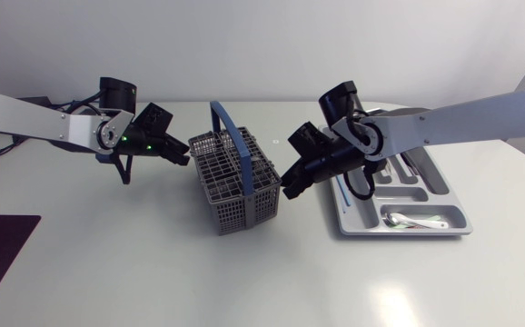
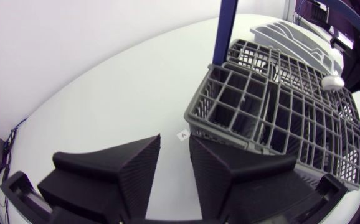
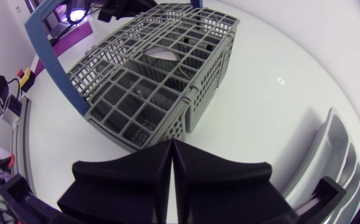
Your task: Unload the cutlery basket into the drawer organizer.
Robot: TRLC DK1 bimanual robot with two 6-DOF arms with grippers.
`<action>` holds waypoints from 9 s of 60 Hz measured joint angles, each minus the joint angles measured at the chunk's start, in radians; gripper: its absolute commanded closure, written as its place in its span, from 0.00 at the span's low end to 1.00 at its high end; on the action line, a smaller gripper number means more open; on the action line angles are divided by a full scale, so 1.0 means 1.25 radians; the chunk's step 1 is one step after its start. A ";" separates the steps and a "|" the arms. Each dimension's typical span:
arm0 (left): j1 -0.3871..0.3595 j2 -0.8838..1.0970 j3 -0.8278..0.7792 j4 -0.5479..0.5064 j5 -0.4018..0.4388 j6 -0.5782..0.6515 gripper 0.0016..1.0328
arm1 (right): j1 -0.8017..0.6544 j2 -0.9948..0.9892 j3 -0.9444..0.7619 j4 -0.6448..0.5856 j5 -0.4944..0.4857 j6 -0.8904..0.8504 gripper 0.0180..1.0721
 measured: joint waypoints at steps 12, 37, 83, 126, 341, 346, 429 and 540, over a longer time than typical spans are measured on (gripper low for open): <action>0.000 0.064 0.072 -0.006 0.039 -0.043 0.74 | 0.042 -0.035 -0.018 -0.003 -0.001 0.015 0.95; 0.022 0.104 0.172 -0.076 0.066 -0.065 0.54 | 0.019 -0.047 -0.013 -0.007 -0.004 0.020 0.95; -0.058 -0.645 -0.364 -0.333 0.084 0.191 0.68 | -0.086 0.281 0.458 -0.053 -0.045 0.036 0.95; -0.158 -0.598 -0.400 -0.317 0.071 0.197 0.78 | -0.047 0.385 0.644 -0.129 -0.068 0.042 0.95; 0.046 -0.486 -0.505 -0.058 0.089 0.246 0.81 | 0.020 -0.142 -0.158 0.035 -0.077 0.003 0.95; 0.038 -0.472 -0.496 -0.053 0.087 0.238 0.81 | 0.038 -0.189 -0.201 0.024 -0.073 0.006 0.95; -0.072 -0.617 -0.250 -0.725 0.219 -0.099 0.30 | 0.017 -0.620 -0.389 -0.046 0.020 0.065 0.51; -0.211 -0.340 -0.077 -0.721 0.177 -0.424 0.96 | 0.036 -0.666 -0.464 -0.039 0.041 0.078 0.52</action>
